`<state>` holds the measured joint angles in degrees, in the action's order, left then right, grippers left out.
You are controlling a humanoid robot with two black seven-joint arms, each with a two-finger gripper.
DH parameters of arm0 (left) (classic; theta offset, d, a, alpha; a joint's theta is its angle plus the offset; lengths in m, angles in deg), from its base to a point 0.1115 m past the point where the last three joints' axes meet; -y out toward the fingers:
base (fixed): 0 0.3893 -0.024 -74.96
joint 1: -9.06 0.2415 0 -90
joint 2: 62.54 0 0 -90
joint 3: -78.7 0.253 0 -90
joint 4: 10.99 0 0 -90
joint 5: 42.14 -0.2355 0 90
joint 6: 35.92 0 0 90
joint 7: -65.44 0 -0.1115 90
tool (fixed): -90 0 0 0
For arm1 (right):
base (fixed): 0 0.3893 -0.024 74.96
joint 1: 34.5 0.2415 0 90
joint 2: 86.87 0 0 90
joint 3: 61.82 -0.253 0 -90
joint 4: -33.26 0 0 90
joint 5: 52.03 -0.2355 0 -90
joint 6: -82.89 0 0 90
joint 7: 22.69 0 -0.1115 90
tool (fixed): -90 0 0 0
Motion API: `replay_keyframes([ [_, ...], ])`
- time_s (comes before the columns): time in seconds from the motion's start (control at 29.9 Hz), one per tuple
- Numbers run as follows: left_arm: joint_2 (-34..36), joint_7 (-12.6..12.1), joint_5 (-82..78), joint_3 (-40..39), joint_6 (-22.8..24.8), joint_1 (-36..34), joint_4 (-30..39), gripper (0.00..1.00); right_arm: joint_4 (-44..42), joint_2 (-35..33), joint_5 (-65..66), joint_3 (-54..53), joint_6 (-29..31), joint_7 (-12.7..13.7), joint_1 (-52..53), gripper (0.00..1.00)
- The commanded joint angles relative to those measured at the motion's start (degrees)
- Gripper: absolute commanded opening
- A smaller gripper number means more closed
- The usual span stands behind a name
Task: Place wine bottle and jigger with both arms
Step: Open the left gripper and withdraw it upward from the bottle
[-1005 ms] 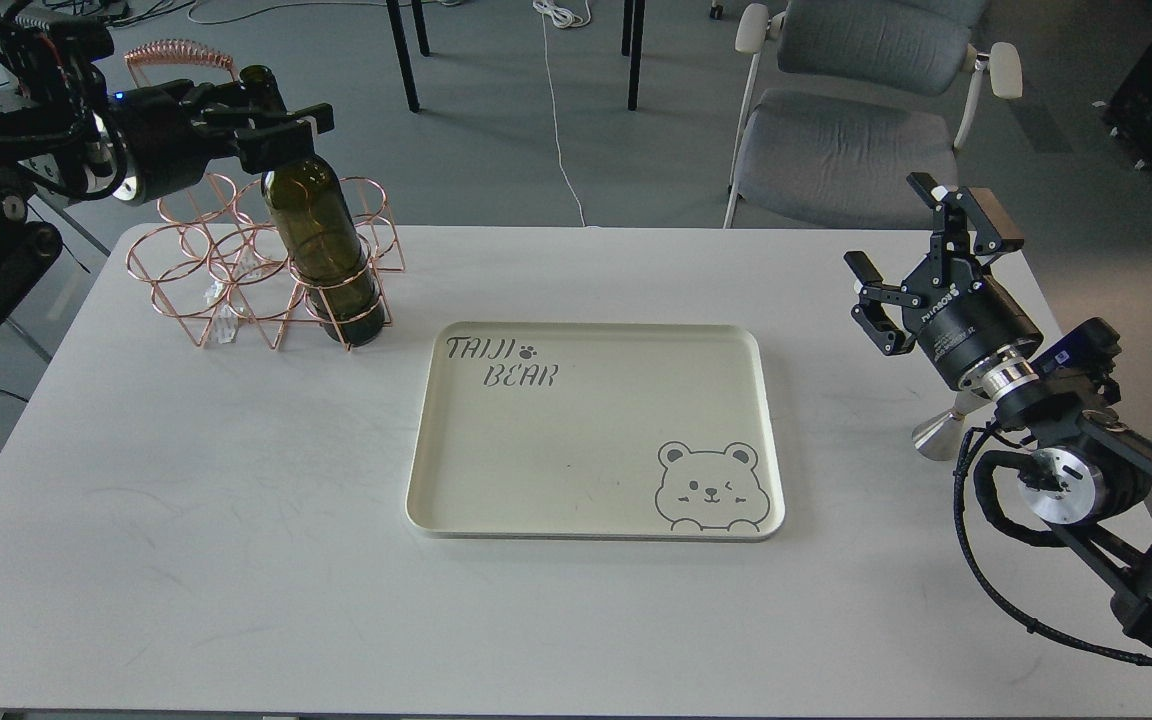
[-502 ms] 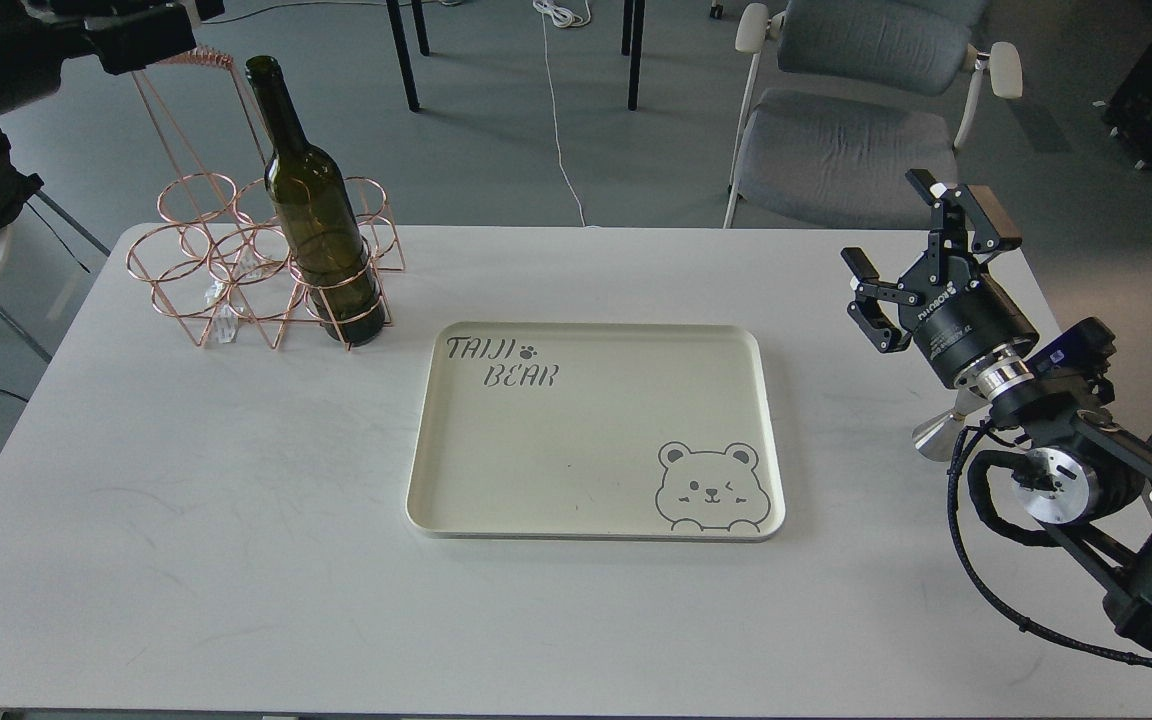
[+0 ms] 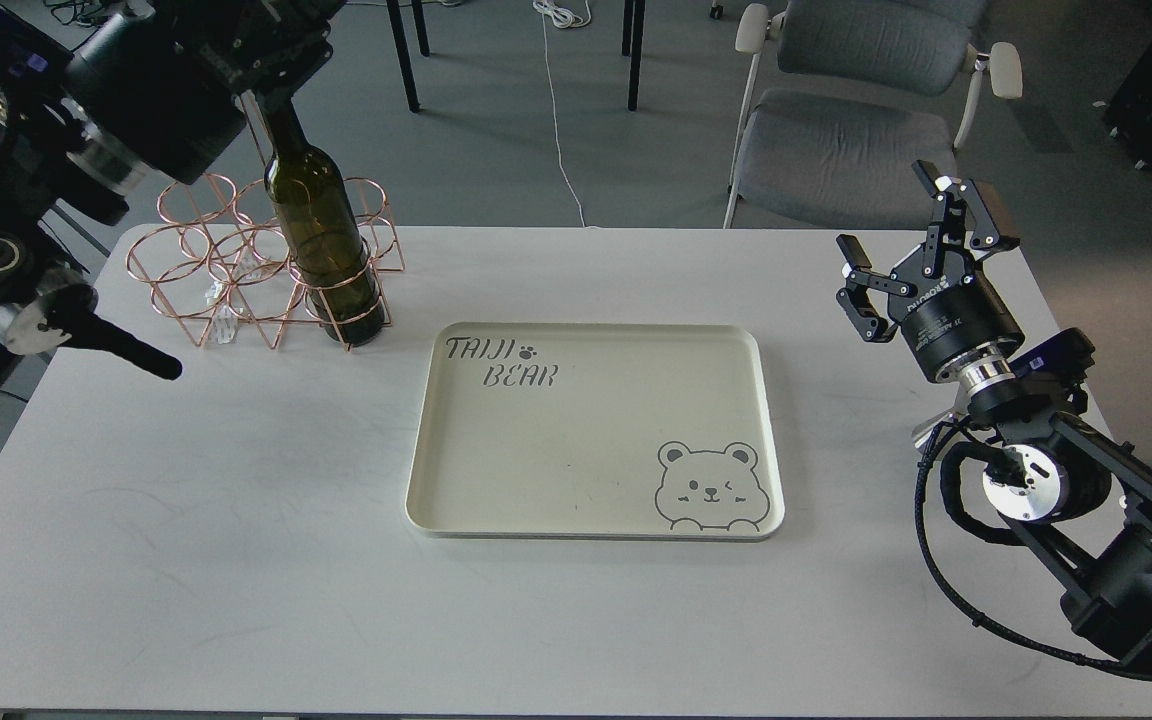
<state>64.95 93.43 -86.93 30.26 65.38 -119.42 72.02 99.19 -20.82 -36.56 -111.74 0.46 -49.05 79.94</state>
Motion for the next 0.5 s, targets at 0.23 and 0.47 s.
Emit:
replay_keyframes([
  [0.23, -18.51, -9.97, 0.4, -9.02, 0.21, 22.2, -5.65, 0.98, 0.07, -0.05, -0.09, -1.5, 0.07, -0.09, -2.29, 0.98],
  [0.47, -19.92, -9.97, 0.4, -11.67, 0.57, 26.61, -8.21, 0.98, 0.25, 0.04, -0.18, -1.76, 0.25, -0.09, -2.29, 0.98],
])
